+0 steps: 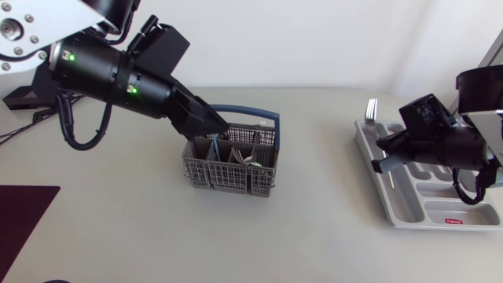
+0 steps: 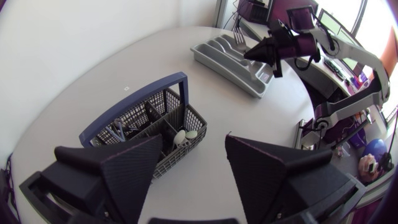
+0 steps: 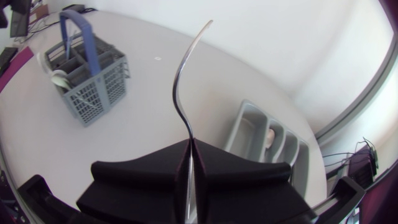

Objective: Sort the cutlery from the basket into the organizer compartments.

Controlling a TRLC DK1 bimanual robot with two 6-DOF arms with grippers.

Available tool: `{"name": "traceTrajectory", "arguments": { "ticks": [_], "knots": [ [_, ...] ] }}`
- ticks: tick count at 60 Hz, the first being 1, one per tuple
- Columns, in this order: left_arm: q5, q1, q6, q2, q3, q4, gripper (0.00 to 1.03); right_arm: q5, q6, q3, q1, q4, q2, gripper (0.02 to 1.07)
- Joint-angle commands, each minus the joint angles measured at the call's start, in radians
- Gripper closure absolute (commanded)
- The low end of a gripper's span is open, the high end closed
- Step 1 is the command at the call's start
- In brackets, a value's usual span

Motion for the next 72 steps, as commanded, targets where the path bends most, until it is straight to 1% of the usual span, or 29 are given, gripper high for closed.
{"name": "traceTrajectory", "arguments": {
  "ticks": [1, 11, 18, 23, 31, 37, 50, 72],
  "knots": [
    [-0.037, -0.027, 0.054, -0.029, -0.051, 0.026, 0.33, 0.034, -0.01, 0.055, -0.056, 0.043, 0.064, 1.01],
    [-0.086, -0.069, 0.1, -0.031, -0.074, 0.033, 0.33, 0.122, -0.007, 0.131, -0.15, 0.11, 0.237, 1.01],
    [-0.106, -0.083, 0.108, -0.023, -0.075, 0.036, 0.33, 0.148, 0.003, 0.199, -0.207, 0.124, 0.35, 1.01],
    [-0.127, -0.103, 0.115, -0.02, -0.088, 0.044, 0.33, 0.189, 0.008, 0.254, -0.244, 0.154, 0.439, 1.01],
    [-0.152, -0.124, 0.122, -0.019, -0.091, 0.047, 0.33, 0.226, 0.029, 0.338, -0.29, 0.161, 0.556, 1.01],
    [-0.17, -0.139, 0.126, -0.019, -0.091, 0.049, 0.33, 0.235, 0.036, 0.388, -0.322, 0.168, 0.62, 1.01],
    [-0.178, -0.147, 0.137, -0.022, -0.086, 0.049, 0.33, 0.26, 0.039, 0.483, -0.376, 0.187, 0.74, 1.01],
    [-0.18, -0.156, 0.142, -0.031, -0.098, 0.047, 0.33, 0.292, 0.055, 0.542, -0.386, 0.185, 0.861, 1.01]
  ]
}}
